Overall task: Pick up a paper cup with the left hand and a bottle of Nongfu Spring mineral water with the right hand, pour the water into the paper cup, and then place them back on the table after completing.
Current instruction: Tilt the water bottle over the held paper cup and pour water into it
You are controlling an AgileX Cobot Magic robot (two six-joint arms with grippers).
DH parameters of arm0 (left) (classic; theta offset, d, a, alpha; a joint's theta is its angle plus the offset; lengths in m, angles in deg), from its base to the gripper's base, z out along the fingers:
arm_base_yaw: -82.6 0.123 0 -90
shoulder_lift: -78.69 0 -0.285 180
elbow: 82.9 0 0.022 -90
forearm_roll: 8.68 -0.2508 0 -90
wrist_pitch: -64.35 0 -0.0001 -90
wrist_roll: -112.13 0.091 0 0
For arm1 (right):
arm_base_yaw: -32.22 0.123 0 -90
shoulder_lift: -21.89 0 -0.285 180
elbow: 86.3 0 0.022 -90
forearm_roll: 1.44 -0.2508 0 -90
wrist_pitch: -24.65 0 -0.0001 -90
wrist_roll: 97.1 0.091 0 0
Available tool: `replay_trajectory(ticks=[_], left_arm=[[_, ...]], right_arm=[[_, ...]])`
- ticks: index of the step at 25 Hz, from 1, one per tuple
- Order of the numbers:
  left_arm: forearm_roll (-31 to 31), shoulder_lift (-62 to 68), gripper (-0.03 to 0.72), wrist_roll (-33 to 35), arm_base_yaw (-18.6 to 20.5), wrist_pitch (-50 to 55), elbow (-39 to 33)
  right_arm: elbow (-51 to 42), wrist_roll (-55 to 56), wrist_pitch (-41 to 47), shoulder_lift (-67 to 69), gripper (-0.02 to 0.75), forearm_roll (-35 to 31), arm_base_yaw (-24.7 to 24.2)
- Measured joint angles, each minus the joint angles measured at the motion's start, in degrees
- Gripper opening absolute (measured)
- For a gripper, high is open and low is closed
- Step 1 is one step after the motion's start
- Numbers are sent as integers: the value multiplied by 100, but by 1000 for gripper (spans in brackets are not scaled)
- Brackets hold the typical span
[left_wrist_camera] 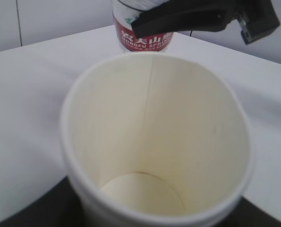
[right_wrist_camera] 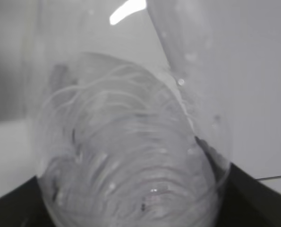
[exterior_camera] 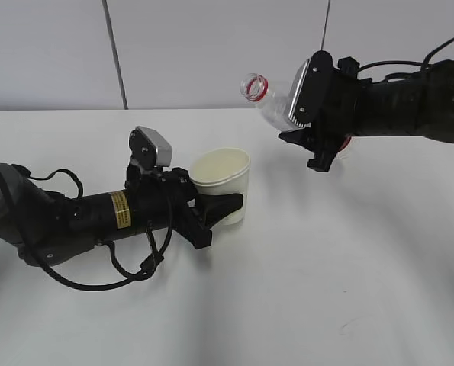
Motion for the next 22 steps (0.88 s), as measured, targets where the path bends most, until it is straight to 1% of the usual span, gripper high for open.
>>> replay_trajectory(ticks=[8,17,22], left_arm=[[-201,0,364,-67,0,325,89],[-224,0,364,-80,0,449,89],[-230,-27,364,-80,0,460,100]], right_arm=[[236,0,359,0,489,767,220],[458,0,996,0,488,1540,461],[472,0,1168,0,488,1897,583]])
